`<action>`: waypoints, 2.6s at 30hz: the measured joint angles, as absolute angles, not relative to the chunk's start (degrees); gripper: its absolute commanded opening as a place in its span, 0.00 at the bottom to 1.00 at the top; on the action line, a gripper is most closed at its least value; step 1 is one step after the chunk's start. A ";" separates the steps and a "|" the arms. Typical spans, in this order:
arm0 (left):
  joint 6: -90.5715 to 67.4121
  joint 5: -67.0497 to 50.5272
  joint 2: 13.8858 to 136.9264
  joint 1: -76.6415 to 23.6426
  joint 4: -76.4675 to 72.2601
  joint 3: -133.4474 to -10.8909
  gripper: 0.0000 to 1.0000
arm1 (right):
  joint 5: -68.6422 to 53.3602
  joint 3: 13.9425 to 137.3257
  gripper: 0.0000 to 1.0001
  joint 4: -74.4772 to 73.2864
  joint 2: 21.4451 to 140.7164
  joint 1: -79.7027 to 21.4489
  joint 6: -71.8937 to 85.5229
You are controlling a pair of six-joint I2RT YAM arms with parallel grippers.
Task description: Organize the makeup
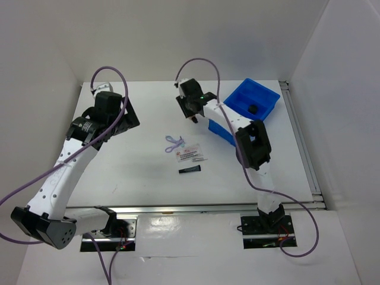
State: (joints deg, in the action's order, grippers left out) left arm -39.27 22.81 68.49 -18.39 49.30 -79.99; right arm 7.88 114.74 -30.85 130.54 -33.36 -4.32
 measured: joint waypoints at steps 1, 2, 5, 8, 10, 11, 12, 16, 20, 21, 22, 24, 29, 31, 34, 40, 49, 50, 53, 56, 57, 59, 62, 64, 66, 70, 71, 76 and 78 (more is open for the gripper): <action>-39.27 22.59 68.49 -18.39 49.30 -79.99 1.00 | 9.34 112.51 0.31 -28.97 127.37 -32.86 -4.54; -39.24 22.44 68.49 -18.39 49.30 -80.01 1.00 | 10.66 110.43 0.31 -26.98 124.44 -32.21 -4.82; -39.27 22.24 68.51 -18.39 49.32 -80.01 1.00 | 14.35 104.38 0.31 -20.80 115.55 -28.42 -5.21; -39.27 22.22 68.51 -18.39 49.32 -80.01 1.00 | 18.68 101.08 0.31 -14.90 110.67 -22.22 -4.91; -39.27 22.17 68.51 -18.39 49.17 -80.01 1.00 | 21.47 99.24 0.31 -12.29 109.69 -18.24 -3.99; -39.24 22.02 68.51 -18.39 49.06 -79.99 1.00 | 22.98 98.15 0.31 -11.31 109.65 -16.19 -3.31; -39.27 21.89 68.51 -18.39 48.95 -79.96 1.00 | 24.45 97.01 0.31 -10.79 109.78 -14.39 -2.57; -39.27 21.10 68.51 -18.39 48.80 -79.92 1.00 | 29.15 93.41 0.33 -10.63 111.90 -10.15 -0.23; -39.29 20.86 68.51 -18.39 48.64 -79.70 1.00 | 30.81 90.21 0.33 -9.37 113.89 -8.45 0.91; -39.29 20.75 68.53 -18.39 48.60 -79.64 1.00 | 30.89 89.54 0.33 -9.17 114.41 -8.05 1.23; -39.31 20.71 68.53 -18.39 48.49 -79.50 1.00 | 31.14 89.27 0.33 -9.15 114.87 -7.70 1.54; -39.31 20.64 68.53 -18.39 48.40 -79.48 1.00 | 31.44 89.06 0.34 -8.49 115.77 -7.44 1.93; -39.31 20.45 68.53 -18.39 48.36 -79.46 1.00 | 32.05 89.84 0.38 -6.52 117.93 -7.14 2.28; -39.31 20.43 68.53 -18.39 48.34 -79.46 1.00 | 32.16 90.56 0.40 -6.22 119.22 -7.14 2.15; -39.31 20.32 68.60 -18.39 48.34 -79.46 1.00 | 32.56 91.90 0.49 -5.19 121.45 -7.31 1.02; -39.31 20.21 69.04 -18.39 48.36 -79.46 1.00 | 33.65 93.49 0.89 -3.33 123.81 -9.41 -2.07; -39.42 19.31 69.19 -18.39 48.36 -79.46 1.00 | 26.55 94.02 0.52 -4.10 120.25 -11.38 2.48; -39.42 19.25 69.19 -18.39 48.36 -79.46 1.00 | 25.82 94.74 0.39 -4.89 119.77 -11.38 3.27; -39.42 19.16 69.19 -18.39 48.29 -79.46 1.00 | 21.98 97.71 0.35 -8.86 117.99 -11.35 6.33; -39.40 19.05 69.19 -18.39 47.81 -79.35 1.00 | 16.45 97.89 0.43 -13.19 113.89 -11.73 8.75; -39.40 18.98 69.19 -18.39 47.75 -79.31 1.00 | 14.57 97.43 0.54 -14.09 112.18 -12.16 9.45; -39.40 18.96 69.19 -18.39 47.64 -79.24 1.00 | 11.03 94.50 0.64 -15.31 107.68 -14.13 10.55; -39.27 19.31 69.28 -18.39 47.35 -78.94 1.00 | 7.27 87.64 0.80 -16.36 100.47 -20.25 11.18; -39.18 19.88 69.28 -18.39 47.20 -78.48 1.00 | 4.84 83.81 0.88 -17.45 97.36 -25.87 11.75; -39.11 20.49 69.43 -18.39 47.29 -78.32 1.00 | 2.61 82.00 0.90 -18.55 97.01 -30.81 11.94; -39.03 21.21 70.04 -18.39 47.22 -78.32 1.00 | 0.62 81.10 0.84 -20.82 101.27 -37.23 12.60; -39.03 21.21 70.11 -18.39 47.22 -78.32 1.00 | 0.43 81.10 0.82 -21.06 102.91 -38.20 12.82; -39.03 21.15 70.06 -18.39 47.22 -78.32 1.00 | -1.39 81.10 0.81 -21.10 110.24 -39.79 14.17; -39.05 21.08 70.06 -18.39 47.22 -78.32 1.00 | -1.87 81.12 0.76 -20.99 111.98 -39.72 14.59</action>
State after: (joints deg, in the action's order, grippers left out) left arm -39.05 21.08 70.06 -18.39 47.22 -78.32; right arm -1.87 81.12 -20.99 111.98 -39.72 14.59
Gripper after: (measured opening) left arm 1.001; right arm 0.789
